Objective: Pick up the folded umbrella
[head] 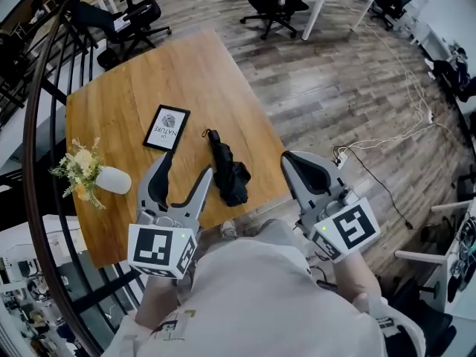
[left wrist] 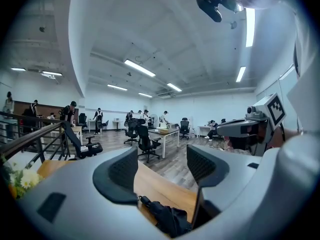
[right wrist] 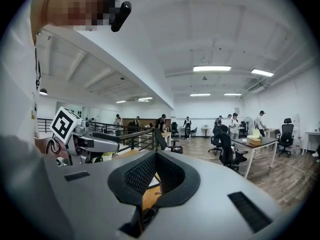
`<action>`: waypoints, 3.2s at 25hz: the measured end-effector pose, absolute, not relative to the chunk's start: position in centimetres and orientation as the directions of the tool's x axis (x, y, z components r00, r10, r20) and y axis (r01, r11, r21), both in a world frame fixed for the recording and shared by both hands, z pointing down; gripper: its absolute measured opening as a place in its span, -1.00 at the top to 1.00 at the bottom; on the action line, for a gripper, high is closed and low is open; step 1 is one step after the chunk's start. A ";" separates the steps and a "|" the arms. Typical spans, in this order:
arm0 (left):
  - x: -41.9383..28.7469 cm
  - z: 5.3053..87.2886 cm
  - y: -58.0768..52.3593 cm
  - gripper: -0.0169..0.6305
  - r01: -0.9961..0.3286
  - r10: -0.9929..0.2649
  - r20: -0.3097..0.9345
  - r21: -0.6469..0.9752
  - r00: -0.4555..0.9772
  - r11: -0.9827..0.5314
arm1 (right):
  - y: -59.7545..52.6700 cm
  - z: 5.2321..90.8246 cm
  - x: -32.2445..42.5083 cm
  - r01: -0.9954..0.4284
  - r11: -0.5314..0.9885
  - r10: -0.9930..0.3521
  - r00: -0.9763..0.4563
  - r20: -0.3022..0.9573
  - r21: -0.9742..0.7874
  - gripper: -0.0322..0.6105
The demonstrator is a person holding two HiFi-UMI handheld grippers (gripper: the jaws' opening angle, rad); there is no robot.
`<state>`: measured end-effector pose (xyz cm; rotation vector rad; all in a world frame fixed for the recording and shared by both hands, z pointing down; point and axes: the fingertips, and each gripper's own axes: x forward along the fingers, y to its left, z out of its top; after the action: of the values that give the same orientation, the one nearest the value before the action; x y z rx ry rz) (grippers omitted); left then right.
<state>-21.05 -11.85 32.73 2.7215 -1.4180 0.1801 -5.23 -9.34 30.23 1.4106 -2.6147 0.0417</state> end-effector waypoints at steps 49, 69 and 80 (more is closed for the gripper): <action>-10.0 74.5 -25.6 -0.14 -0.940 -0.408 0.848 0.281 0.338 -0.196 | -26.3 47.8 0.0 -0.639 0.744 -0.503 -0.728 0.466 -0.195 0.81; -9.4 73.4 -25.3 0.15 -0.932 -0.443 0.820 0.325 0.362 -0.159 | -25.4 48.4 1.4 -0.678 0.699 -0.528 -0.703 0.477 -0.226 0.81; -10.1 53.0 -27.7 0.15 -0.904 -0.733 0.530 0.240 0.428 -0.354 | -24.3 38.8 1.3 -0.667 0.730 -0.608 -0.734 0.303 -0.149 0.81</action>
<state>-10.13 -27.67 52.96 2.1872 -1.3794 0.4559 1.26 -24.33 38.83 1.0112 -2.6999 0.3658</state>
